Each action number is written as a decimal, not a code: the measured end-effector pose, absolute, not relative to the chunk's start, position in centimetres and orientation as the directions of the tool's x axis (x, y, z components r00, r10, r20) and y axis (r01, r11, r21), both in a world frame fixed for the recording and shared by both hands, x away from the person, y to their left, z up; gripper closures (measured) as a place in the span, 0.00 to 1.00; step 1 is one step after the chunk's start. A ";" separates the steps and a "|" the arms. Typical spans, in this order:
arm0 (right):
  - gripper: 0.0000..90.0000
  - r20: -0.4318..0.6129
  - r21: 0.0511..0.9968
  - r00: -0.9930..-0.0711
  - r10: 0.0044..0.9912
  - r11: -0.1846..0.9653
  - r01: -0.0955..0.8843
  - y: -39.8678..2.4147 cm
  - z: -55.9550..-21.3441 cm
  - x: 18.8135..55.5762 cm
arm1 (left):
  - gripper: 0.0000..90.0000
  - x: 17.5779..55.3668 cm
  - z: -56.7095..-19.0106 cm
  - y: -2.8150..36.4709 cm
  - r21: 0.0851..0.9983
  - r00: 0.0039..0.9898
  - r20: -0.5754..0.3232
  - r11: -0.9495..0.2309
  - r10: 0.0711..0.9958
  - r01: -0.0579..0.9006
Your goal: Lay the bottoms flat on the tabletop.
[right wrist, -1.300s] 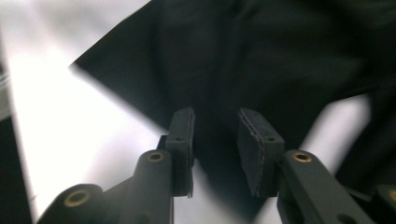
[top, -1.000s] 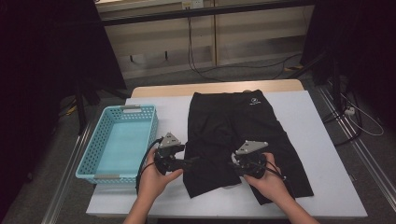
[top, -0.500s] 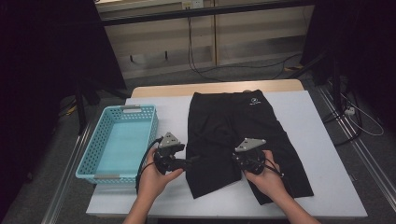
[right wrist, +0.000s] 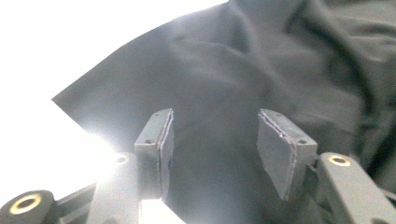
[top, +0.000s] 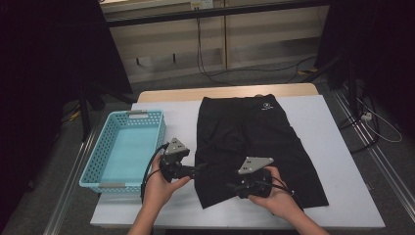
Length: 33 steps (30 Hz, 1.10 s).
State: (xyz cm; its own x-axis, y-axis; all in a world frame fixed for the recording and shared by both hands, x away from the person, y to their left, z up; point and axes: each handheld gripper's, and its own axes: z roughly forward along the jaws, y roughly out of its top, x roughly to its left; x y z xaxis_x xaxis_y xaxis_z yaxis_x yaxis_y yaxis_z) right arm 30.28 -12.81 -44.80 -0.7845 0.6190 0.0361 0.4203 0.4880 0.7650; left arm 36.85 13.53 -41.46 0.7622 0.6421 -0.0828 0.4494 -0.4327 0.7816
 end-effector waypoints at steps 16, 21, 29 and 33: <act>0.45 0.026 0.742 -0.881 0.472 0.581 0.333 -9.1 -46.2 29.1 | 0.16 36.9 -41.5 13.6 0.785 0.753 -0.099 -0.414 0.650 0.461; 0.59 0.034 0.738 -0.878 0.477 0.581 0.343 -9.1 -46.1 29.5 | 0.18 36.9 -41.5 13.6 0.787 0.752 -0.098 -0.411 0.652 0.459; 0.97 0.055 0.749 -0.860 0.507 0.549 0.371 -9.4 -46.1 30.5 | 0.17 37.0 -41.3 13.8 0.792 0.747 -0.099 -0.402 0.658 0.459; 0.99 0.053 0.746 -0.856 0.515 0.549 0.377 -9.4 -46.0 30.5 | 0.17 37.1 -41.4 13.9 0.792 0.743 -0.101 -0.398 0.662 0.463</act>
